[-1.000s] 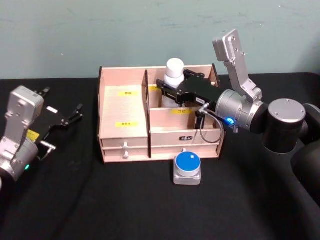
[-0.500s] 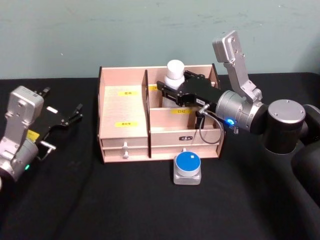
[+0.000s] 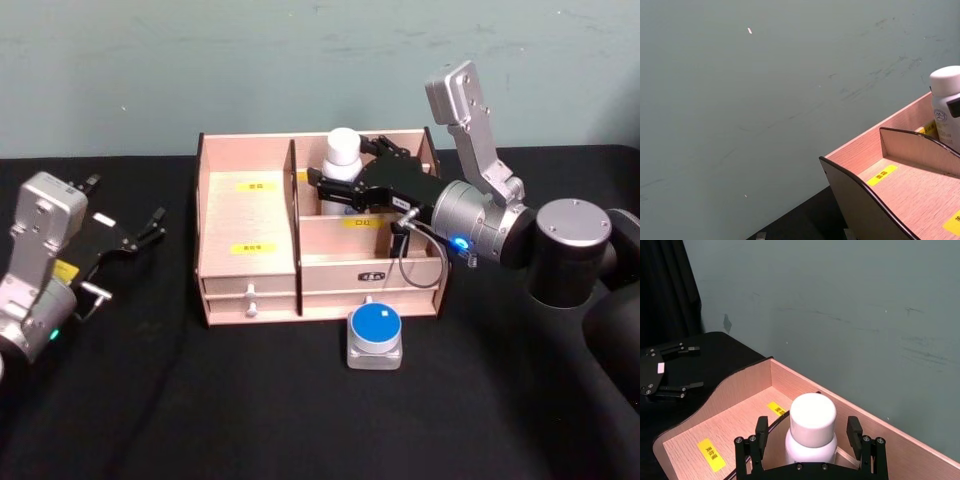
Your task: Pick up the facial cleanser and watermelon frost from the table and place them into the tiered storage box.
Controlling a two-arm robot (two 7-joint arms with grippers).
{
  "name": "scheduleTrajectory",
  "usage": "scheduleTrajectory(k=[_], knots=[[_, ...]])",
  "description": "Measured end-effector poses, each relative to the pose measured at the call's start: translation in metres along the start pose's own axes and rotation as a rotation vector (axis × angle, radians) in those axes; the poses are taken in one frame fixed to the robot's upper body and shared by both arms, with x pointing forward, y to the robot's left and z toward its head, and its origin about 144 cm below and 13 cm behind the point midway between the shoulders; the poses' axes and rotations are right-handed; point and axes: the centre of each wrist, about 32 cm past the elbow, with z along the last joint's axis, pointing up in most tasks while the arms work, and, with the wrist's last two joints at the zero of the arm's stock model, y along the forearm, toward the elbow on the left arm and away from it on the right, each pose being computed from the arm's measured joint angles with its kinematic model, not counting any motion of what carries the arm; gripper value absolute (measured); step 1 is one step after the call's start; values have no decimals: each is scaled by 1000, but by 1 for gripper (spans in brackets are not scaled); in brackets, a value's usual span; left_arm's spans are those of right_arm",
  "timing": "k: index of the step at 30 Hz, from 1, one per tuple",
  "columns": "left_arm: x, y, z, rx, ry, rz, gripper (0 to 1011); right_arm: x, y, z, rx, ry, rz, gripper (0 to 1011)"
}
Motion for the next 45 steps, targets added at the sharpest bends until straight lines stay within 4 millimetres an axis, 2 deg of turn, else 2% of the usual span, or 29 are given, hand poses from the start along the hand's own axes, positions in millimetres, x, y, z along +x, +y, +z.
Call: scheduleTrajectory(k=[7,13,20,24,30,36,40,45], knots=[[0,0,0,0,0,0,1001,2,-4,8,22,-2,7,1003],[0,0,0,0,0,0,1001,0,-17,24,48,-24,24,1002],[0,0,0,0,0,0,1001,-15,-45,37,27,-53,50,1003],[0,0,0,0,0,0,1001,-29,-72,41,9,-56,46,1002],[0,0,0,0,0,0,1001,-48,-101,40,-23,-48,37,1003],[0,0,0,0,0,0,1001,-75,-134,32,-77,-20,19,1003],[0,0,0,0,0,0,1001,-86,-147,25,-120,-1,3,1003],[0,0,0,0,0,0,1001,-97,-154,16,-186,-4,2,1003]])
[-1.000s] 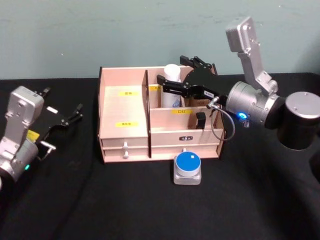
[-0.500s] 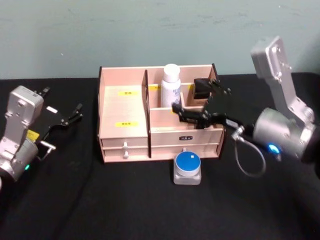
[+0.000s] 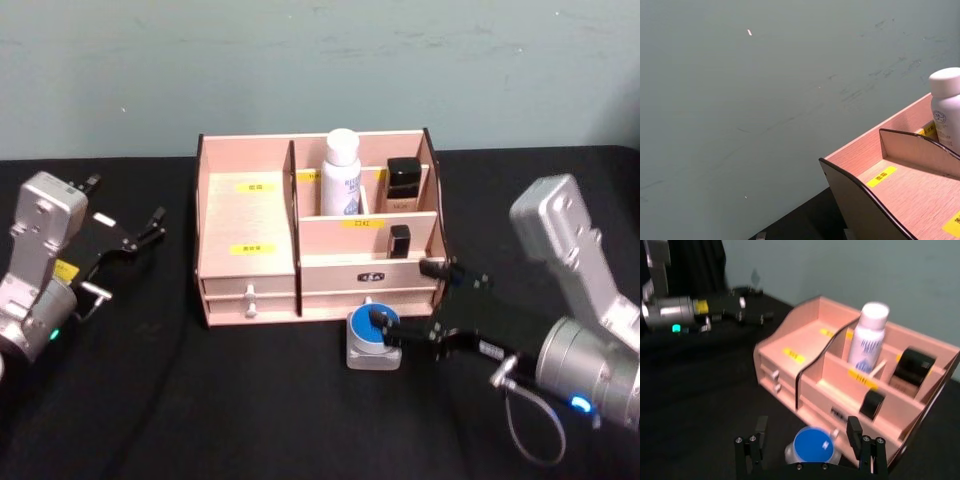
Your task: Pick up the facial cleanser and watermelon frost from the table and place them into the tiered storage box.
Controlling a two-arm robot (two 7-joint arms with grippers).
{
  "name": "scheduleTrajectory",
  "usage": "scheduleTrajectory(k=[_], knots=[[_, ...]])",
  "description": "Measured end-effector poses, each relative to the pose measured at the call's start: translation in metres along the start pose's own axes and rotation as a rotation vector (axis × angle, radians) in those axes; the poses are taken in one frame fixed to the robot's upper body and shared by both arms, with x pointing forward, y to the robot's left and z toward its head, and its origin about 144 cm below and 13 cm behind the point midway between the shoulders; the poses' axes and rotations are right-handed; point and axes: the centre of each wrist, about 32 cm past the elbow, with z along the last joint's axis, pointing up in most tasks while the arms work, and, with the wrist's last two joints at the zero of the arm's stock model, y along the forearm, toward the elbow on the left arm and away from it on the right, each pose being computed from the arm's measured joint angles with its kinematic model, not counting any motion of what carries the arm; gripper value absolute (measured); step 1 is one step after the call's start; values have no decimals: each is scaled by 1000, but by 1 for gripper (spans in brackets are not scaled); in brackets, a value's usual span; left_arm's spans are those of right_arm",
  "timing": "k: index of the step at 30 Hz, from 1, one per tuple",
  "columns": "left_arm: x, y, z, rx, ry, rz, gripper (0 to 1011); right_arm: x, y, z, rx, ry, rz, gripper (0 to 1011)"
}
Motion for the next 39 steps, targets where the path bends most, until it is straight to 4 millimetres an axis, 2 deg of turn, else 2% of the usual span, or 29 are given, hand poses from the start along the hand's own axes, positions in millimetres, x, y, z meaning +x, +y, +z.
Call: scheduleTrajectory(k=[9,25,39], knots=[[0,0,0,0,0,0,1001,-11,6,-15,-106,21,-14,1003],[0,0,0,0,0,0,1001,-9,12,-22,-143,35,-55,1003],[0,0,0,0,0,0,1001,-7,32,-29,-163,46,-37,1003]])
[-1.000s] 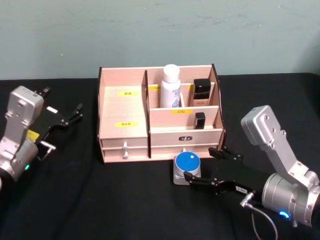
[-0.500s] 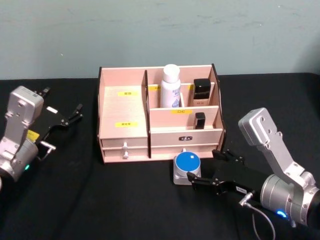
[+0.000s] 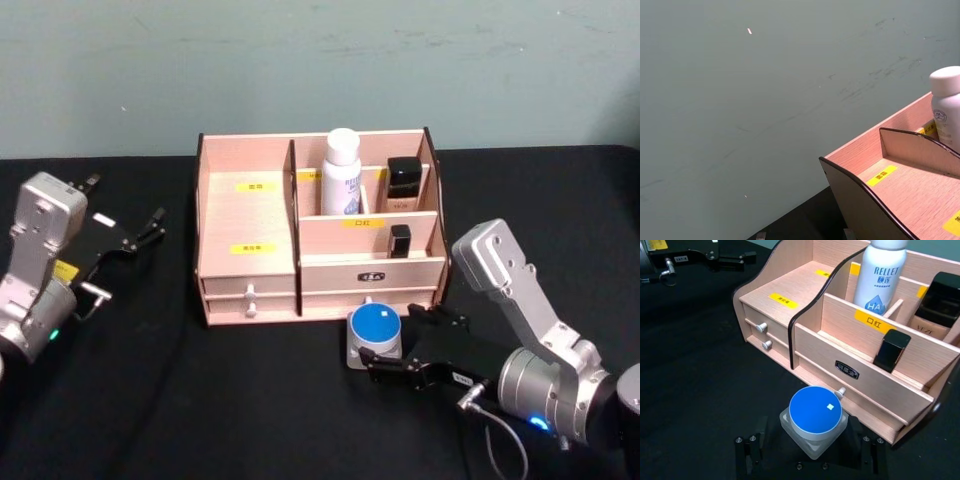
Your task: Pick up the facial cleanser and watermelon frost from the table and place them into the tiered storage box.
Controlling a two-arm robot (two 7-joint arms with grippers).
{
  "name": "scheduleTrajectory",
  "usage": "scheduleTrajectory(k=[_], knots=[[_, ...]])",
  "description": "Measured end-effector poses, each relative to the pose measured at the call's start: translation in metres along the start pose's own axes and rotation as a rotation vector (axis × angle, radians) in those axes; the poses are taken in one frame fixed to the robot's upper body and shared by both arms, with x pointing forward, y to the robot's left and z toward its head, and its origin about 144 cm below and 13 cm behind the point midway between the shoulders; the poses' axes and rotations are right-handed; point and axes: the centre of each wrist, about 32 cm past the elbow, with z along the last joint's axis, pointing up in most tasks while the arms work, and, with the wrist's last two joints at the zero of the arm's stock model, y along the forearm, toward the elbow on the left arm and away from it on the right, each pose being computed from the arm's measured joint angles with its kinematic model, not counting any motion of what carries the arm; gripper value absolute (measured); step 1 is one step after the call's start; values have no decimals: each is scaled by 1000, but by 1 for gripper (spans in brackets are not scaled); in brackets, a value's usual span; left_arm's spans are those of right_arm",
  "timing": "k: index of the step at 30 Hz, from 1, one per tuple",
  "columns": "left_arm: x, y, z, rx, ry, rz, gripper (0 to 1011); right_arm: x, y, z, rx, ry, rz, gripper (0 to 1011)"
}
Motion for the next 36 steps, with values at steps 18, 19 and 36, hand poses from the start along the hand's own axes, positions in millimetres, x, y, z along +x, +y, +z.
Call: scheduleTrajectory(k=[18,19,36], knots=[[0,0,0,0,0,0,1001,2,11,0,-11,-7,-7,1002],[0,0,0,0,0,0,1001,3,11,-1,-12,-7,-8,1002],[0,0,0,0,0,0,1001,5,24,-1,-22,-4,0,1003]])
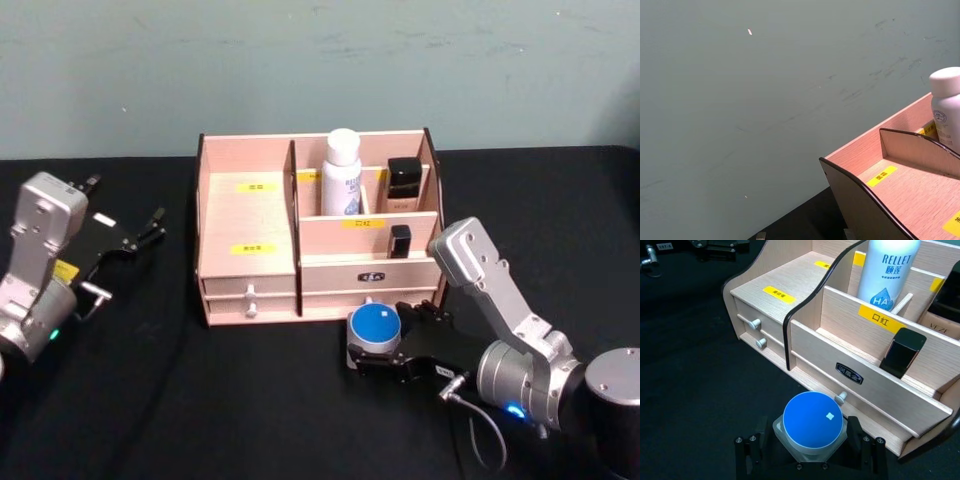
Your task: Pick up the facial cleanser and watermelon frost from the table and place them into the tiered storage box.
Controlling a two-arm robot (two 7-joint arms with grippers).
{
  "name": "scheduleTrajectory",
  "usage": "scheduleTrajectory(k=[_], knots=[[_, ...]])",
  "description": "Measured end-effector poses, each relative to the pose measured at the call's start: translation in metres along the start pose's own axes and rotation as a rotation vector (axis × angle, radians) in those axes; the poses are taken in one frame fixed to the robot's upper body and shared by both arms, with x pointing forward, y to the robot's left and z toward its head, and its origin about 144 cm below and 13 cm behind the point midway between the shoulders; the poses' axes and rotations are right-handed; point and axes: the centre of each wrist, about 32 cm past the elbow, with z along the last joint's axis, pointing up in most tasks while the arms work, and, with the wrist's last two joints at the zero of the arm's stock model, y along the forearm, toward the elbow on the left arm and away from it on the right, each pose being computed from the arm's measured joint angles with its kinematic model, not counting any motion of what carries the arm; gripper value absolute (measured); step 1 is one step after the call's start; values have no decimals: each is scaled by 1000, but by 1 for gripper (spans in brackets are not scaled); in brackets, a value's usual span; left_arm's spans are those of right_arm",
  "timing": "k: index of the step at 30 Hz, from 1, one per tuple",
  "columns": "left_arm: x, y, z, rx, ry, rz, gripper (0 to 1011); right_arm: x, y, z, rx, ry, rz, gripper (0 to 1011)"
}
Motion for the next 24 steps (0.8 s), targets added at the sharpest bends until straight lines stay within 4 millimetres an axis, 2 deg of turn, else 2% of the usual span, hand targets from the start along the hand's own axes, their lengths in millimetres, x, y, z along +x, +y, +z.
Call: scheduleTrajectory(k=[24], knots=[[0,0,0,0,0,0,1001,1,10,0,3,-4,-6,1002]])
